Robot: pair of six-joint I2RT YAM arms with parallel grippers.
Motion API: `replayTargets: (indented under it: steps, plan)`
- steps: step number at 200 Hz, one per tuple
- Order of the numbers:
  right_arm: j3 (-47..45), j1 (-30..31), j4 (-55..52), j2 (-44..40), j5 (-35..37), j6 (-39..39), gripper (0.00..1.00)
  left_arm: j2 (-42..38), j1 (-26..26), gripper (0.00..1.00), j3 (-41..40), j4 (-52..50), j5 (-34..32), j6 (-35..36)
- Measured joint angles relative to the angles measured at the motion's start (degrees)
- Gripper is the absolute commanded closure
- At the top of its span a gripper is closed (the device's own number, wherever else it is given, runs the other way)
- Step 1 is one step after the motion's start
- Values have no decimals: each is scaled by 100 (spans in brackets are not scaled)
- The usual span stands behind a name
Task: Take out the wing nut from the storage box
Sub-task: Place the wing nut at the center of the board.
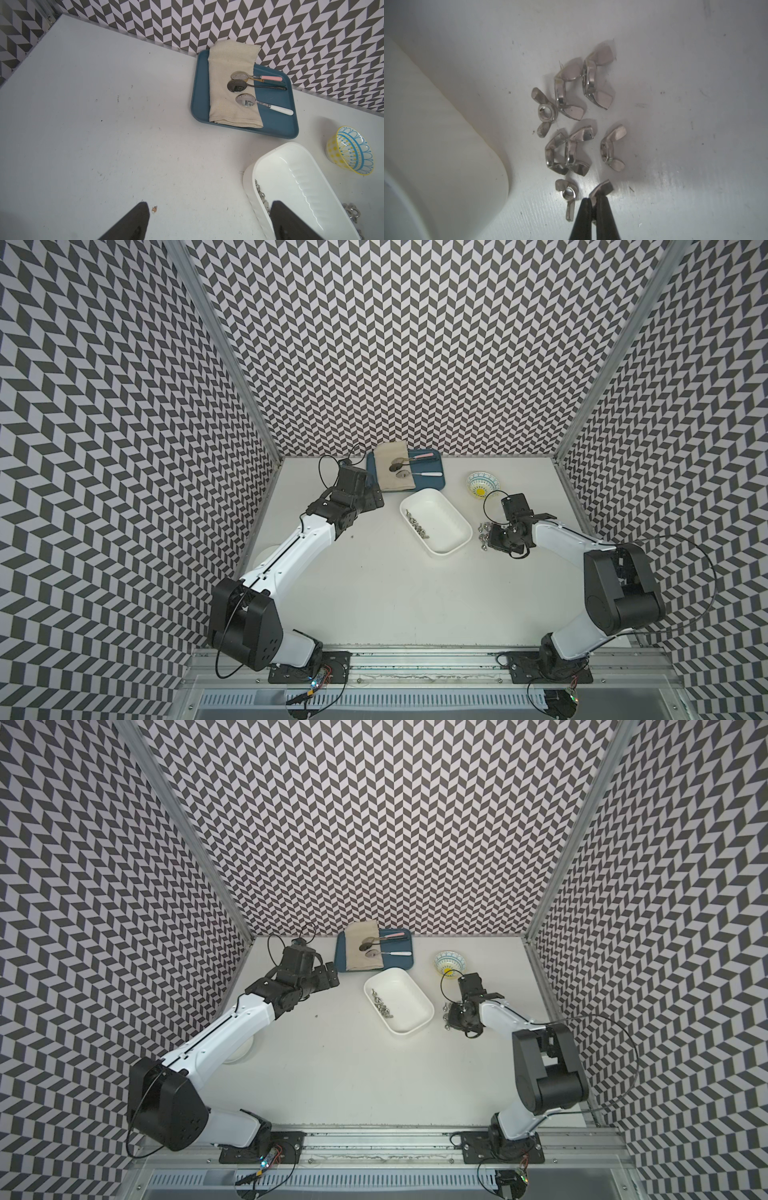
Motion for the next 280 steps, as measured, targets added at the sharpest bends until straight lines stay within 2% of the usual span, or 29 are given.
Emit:
replayTargets:
  steps: [68, 107, 149, 210, 249, 280]
  plan:
    - [-26, 2, 212, 256, -129, -39, 93, 2, 0, 5, 0, -11, -2, -2]
    - [-39, 13, 330, 282, -195, -26, 83, 0, 0, 5, 0, -44, -2, -2]
    - [9, 13, 225, 282, -208, -28, 79, 2, 0, 5, 0, -44, -7, -2]
    - [1110, 101, -122, 109, -199, 15, 75, 2, 0, 5, 0, -44, -20, -2]
    - [1777, 876, 39, 146, -177, -2, 74, 2, 0, 5, 0, -44, -33, 0]
    - [2671, 1810, 151, 835, -229, -197, 74, 0, 0, 5, 0, -44, -55, 0]
